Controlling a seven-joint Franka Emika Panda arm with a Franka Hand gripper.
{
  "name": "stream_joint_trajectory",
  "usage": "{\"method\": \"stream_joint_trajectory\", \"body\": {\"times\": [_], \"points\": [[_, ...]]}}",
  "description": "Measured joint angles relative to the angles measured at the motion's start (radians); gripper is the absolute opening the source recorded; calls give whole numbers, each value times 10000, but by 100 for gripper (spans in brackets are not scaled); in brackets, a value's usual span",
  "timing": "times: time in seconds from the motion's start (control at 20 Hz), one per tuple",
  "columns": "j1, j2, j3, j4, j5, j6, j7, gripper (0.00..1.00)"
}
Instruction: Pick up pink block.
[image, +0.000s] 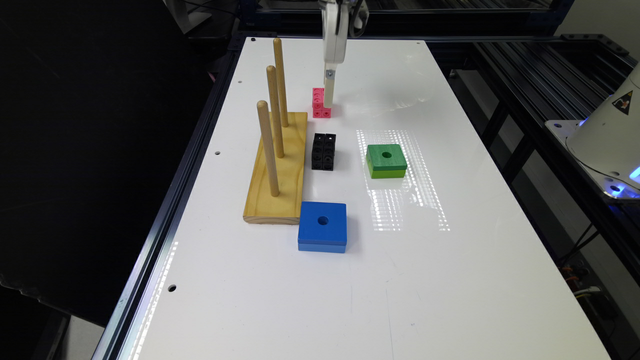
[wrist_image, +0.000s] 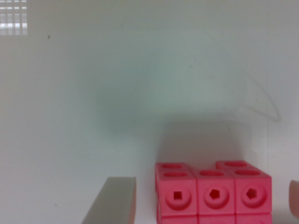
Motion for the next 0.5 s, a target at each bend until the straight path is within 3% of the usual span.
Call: {"method": "stream_joint_trajectory", "body": {"times": [0.5], "points": [[6, 68, 7, 80, 0, 0, 0, 100]]}}
